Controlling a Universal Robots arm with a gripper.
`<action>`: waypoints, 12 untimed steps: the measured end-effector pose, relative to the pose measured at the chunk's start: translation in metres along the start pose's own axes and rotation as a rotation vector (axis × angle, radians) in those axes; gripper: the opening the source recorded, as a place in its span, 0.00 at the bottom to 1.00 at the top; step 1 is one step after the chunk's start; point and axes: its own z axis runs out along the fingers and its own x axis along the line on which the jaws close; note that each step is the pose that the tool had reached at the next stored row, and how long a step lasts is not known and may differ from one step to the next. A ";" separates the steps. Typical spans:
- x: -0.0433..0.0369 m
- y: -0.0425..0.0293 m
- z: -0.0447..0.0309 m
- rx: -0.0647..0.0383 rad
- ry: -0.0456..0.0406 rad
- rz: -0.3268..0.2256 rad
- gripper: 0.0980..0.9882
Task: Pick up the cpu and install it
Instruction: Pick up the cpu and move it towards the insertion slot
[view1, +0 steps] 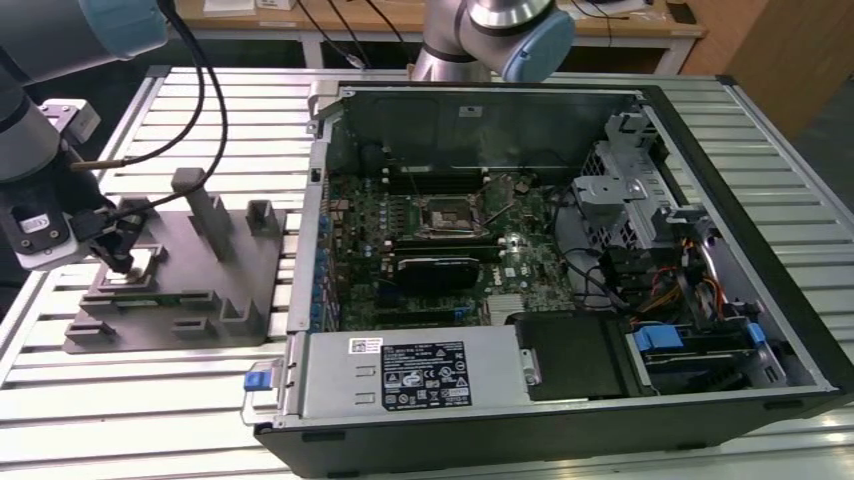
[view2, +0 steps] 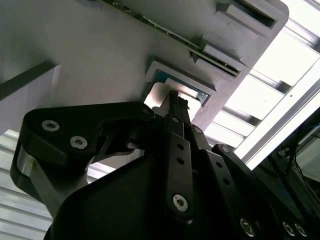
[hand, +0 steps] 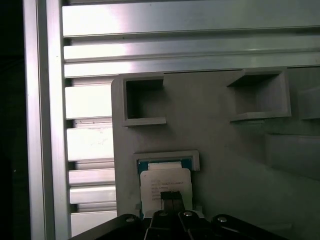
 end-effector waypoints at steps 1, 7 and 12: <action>0.0000 0.0000 0.0001 0.000 -0.0001 0.000 0.01; 0.0001 0.0000 0.0002 0.000 -0.0002 0.000 0.15; 0.0001 0.0000 0.0002 0.000 -0.0002 0.000 0.35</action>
